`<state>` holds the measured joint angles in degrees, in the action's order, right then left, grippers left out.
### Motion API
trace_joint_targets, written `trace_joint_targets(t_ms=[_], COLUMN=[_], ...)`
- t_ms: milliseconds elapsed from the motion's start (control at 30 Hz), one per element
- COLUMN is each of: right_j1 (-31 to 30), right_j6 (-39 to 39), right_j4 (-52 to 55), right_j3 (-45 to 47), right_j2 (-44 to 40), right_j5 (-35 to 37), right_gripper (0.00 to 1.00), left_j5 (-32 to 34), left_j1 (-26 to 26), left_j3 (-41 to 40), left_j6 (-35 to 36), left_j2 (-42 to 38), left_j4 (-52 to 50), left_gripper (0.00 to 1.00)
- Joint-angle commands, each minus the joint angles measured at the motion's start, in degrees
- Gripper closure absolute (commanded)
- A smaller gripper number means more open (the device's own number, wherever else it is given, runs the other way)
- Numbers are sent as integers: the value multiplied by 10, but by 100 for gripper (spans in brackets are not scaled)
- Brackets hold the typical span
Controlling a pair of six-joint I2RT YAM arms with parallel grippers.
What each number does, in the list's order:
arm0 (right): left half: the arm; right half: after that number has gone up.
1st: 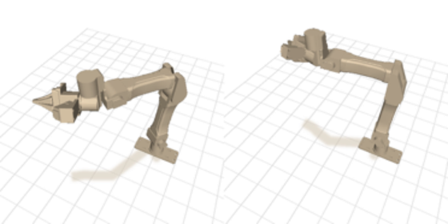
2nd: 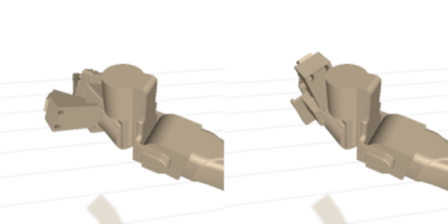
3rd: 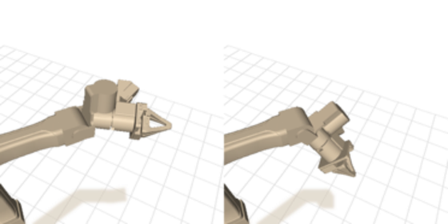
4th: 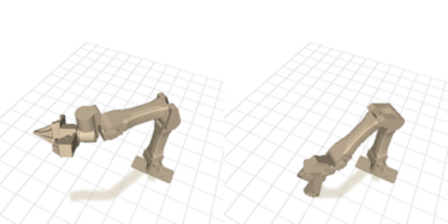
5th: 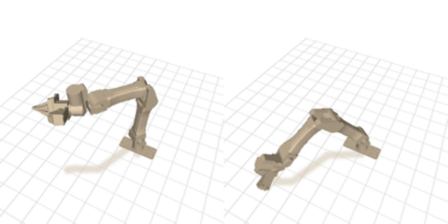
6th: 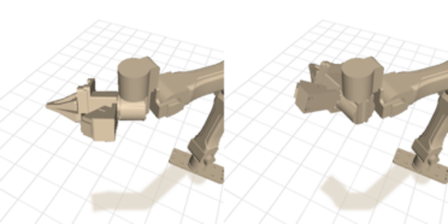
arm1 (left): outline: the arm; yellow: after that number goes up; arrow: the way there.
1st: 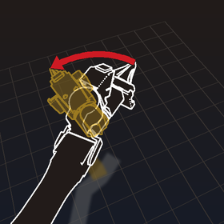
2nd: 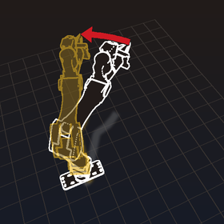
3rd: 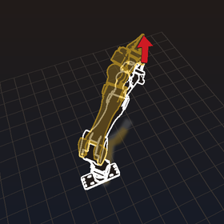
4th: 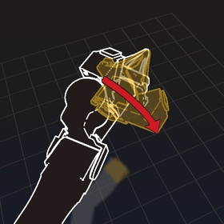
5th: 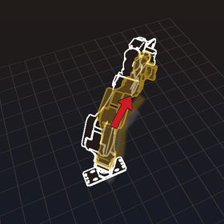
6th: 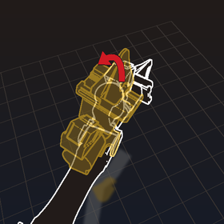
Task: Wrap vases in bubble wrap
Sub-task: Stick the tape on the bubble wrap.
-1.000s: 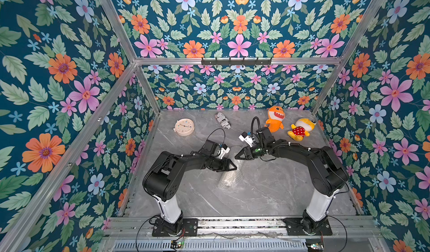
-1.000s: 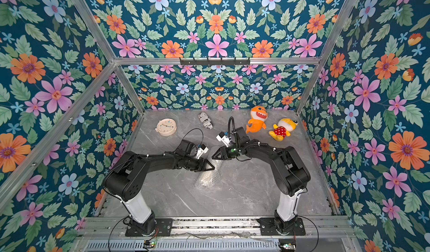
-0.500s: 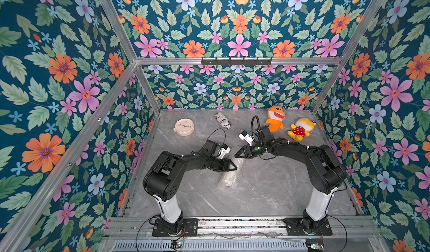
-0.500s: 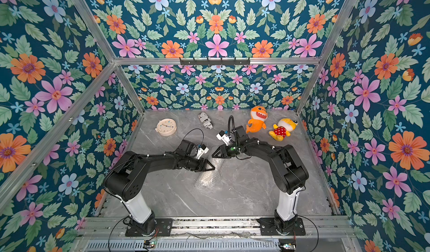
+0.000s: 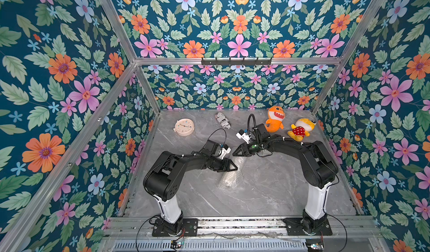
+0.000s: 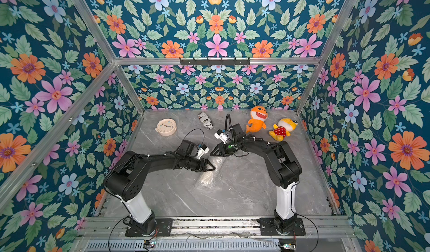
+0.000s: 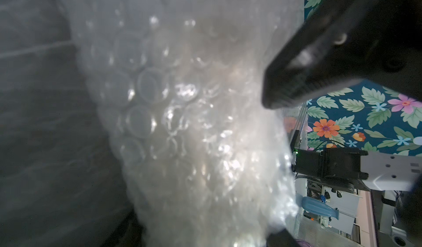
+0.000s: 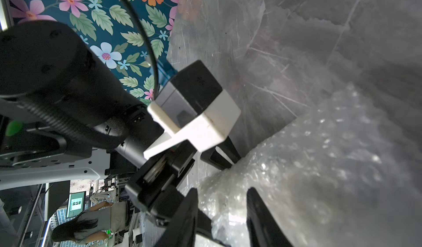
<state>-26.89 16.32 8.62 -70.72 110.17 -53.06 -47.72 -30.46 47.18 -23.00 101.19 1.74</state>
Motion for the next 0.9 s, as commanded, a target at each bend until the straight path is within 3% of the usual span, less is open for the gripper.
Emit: trace_joint_targets(t_ms=[0, 233, 400, 867], right_j1=[10, 15, 10, -5], right_j6=[4, 24, 41, 33], right_j4=[-26, -71, -107, -83], right_j3=[19, 69, 97, 30], right_j2=[-27, -74, -64, 15], right_j5=[9, 2, -19, -22], right_gripper=[62, 60, 60, 61], left_j5=[2, 2, 0, 1], left_j1=[-1, -2, -2, -3], left_j3=[3, 4, 2, 3], left_j6=[7, 7, 8, 9], left_j2=[3, 4, 6, -1], left_j4=[-13, -13, -13, -16], left_gripper=[72, 71, 72, 72])
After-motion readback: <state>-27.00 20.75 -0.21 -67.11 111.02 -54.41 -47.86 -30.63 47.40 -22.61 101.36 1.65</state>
